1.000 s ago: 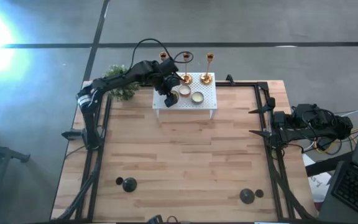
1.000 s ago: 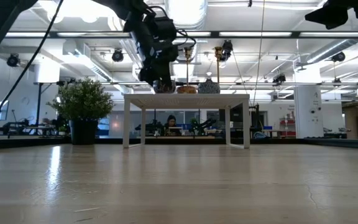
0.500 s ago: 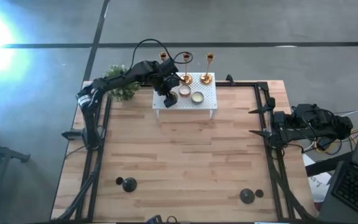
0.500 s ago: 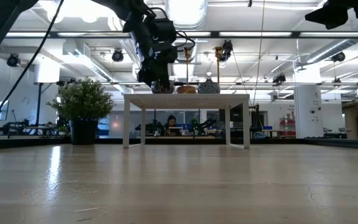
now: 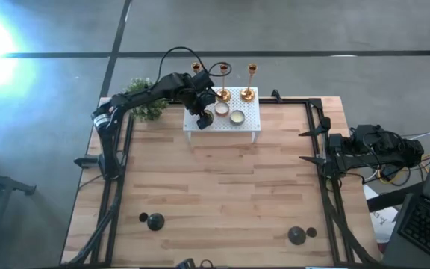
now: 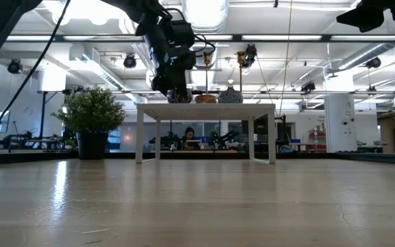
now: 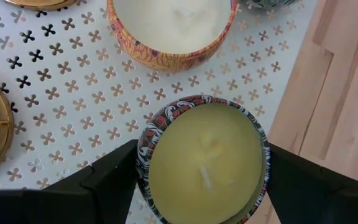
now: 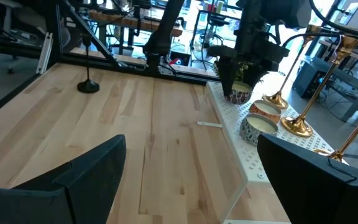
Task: Pick & Place candle stick holders
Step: Put the yellow scented candle on the shelf aligned with the other scented candles
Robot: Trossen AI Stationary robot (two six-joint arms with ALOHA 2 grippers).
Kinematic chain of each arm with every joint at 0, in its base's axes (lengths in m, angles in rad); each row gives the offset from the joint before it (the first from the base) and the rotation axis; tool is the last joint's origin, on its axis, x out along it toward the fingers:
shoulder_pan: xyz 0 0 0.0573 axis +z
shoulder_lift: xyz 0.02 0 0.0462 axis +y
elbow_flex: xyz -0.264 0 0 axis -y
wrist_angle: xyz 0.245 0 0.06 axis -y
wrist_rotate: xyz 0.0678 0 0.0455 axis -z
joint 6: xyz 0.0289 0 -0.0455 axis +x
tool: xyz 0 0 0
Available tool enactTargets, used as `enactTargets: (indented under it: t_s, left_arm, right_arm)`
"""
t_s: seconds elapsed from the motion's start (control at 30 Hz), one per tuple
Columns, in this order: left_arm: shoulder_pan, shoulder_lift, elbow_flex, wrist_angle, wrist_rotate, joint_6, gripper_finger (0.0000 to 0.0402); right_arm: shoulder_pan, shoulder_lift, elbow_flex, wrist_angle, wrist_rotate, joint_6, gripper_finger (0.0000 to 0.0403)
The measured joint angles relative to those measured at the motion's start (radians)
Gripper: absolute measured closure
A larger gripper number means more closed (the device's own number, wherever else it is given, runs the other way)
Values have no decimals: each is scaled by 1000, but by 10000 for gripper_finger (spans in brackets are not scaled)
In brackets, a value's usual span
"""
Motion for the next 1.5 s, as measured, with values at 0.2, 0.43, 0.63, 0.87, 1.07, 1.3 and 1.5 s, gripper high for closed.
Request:
enactTargets:
  t_s: [0.2, 0.43, 0.63, 0.87, 1.07, 1.3, 1.5]
  left_arm:
    - [0, 0, 0, 0, 1, 6, 91]
    - [0, 0, 0, 0, 4, 13, 83]
    - [-1, 0, -1, 1, 6, 13, 82]
    - [-3, 0, -1, 13, 7, 5, 71]
    - [-3, 0, -1, 14, 4, 1, 56]
    - [-3, 0, -1, 14, 0, 1, 39]
    - [-3, -1, 21, 10, -13, 0, 38]
  right_arm:
    - [0, 0, 0, 0, 0, 0, 44]
    - [0, 0, 0, 0, 0, 0, 44]
    - [0, 0, 0, 0, 0, 0, 44]
    - [0, 0, 0, 0, 0, 0, 44]
    - [0, 0, 0, 0, 0, 0, 44]
    - [0, 0, 0, 0, 0, 0, 44]
    - [0, 0, 0, 0, 0, 0, 44]
